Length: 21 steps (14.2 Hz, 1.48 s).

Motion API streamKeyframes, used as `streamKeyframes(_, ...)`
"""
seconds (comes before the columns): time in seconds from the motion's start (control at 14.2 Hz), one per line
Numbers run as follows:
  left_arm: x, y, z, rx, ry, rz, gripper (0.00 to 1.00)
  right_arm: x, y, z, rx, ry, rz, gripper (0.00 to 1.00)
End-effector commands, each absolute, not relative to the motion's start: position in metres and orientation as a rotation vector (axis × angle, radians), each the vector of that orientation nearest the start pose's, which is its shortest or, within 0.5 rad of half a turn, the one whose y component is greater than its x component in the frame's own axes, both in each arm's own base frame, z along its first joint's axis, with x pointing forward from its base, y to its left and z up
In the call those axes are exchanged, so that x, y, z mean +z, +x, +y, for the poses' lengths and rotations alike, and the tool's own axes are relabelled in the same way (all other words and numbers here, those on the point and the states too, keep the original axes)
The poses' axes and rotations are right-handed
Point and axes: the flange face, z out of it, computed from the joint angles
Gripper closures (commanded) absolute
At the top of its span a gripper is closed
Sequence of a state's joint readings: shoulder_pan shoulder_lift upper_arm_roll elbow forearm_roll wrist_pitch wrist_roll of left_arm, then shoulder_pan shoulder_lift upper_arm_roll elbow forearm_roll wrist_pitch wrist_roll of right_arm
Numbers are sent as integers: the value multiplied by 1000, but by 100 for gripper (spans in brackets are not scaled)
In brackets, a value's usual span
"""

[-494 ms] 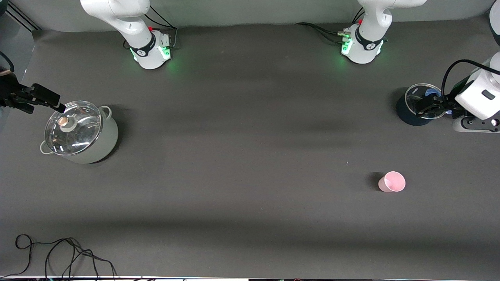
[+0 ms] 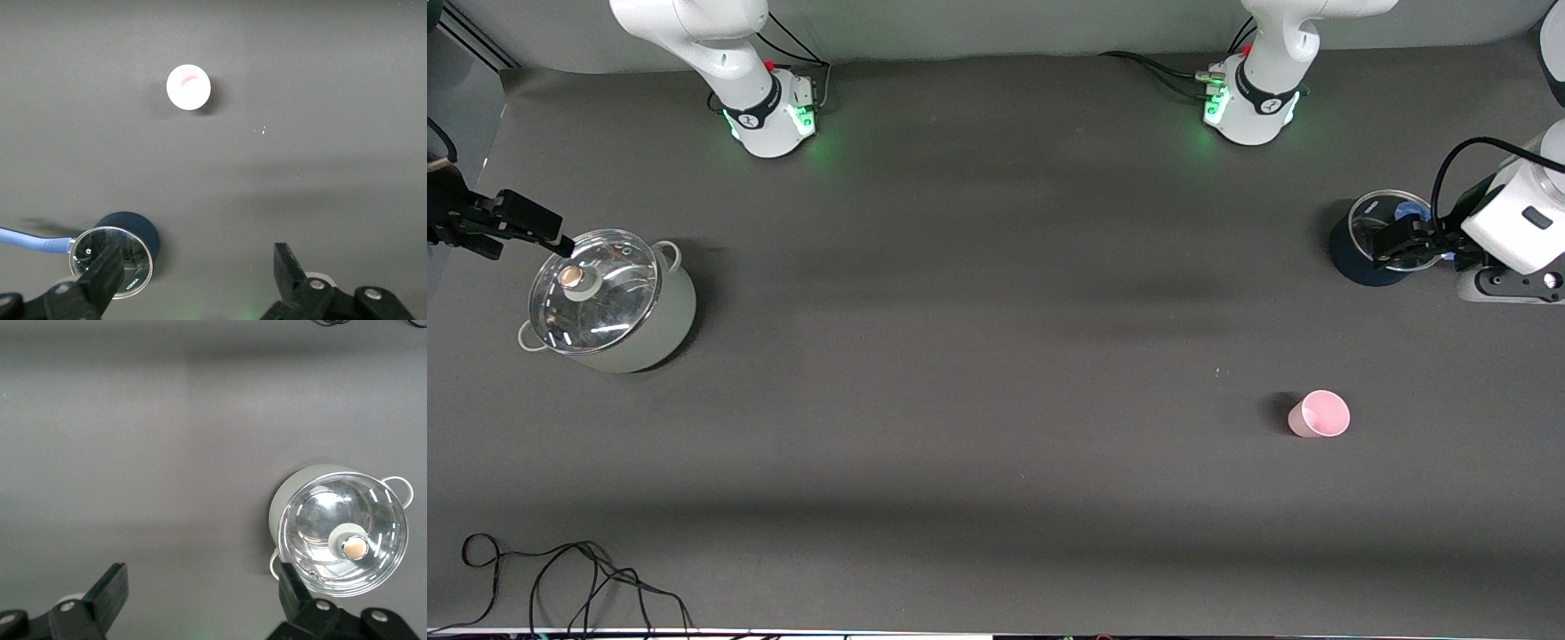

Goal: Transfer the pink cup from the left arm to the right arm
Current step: 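Raise the left gripper off the saucepan and move it toward the pink cup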

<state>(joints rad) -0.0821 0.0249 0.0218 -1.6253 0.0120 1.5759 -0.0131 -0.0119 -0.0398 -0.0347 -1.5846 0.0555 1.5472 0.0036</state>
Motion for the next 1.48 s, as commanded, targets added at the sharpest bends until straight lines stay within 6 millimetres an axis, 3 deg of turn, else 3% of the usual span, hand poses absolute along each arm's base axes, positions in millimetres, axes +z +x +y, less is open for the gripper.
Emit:
streamKeyframes(0.0,589,565,-34,112,-3107,68,0,633,546,-18,31,-3067,43,0)
streamKeyframes(0.14,592,574,-35,94,-3101,117,0,629,547,-20,50,-3066,48,0)
streamKeyframes(0.35,597,595,-25,34,-3078,455,0,621,550,-22,76,-3065,53,0)
streamKeyframes(0.71,559,637,12,-103,-3082,803,0,621,551,-22,78,-3065,51,0)
streamKeyframes(1.06,475,655,88,-257,-3199,1222,0,621,551,-21,75,-3065,41,0)
streamKeyframes(1.27,402,647,140,-322,-3183,1493,0,621,551,-21,76,-3065,44,0)
streamKeyframes(1.41,347,642,169,-539,-3168,1689,0,621,551,-22,75,-3065,46,0)
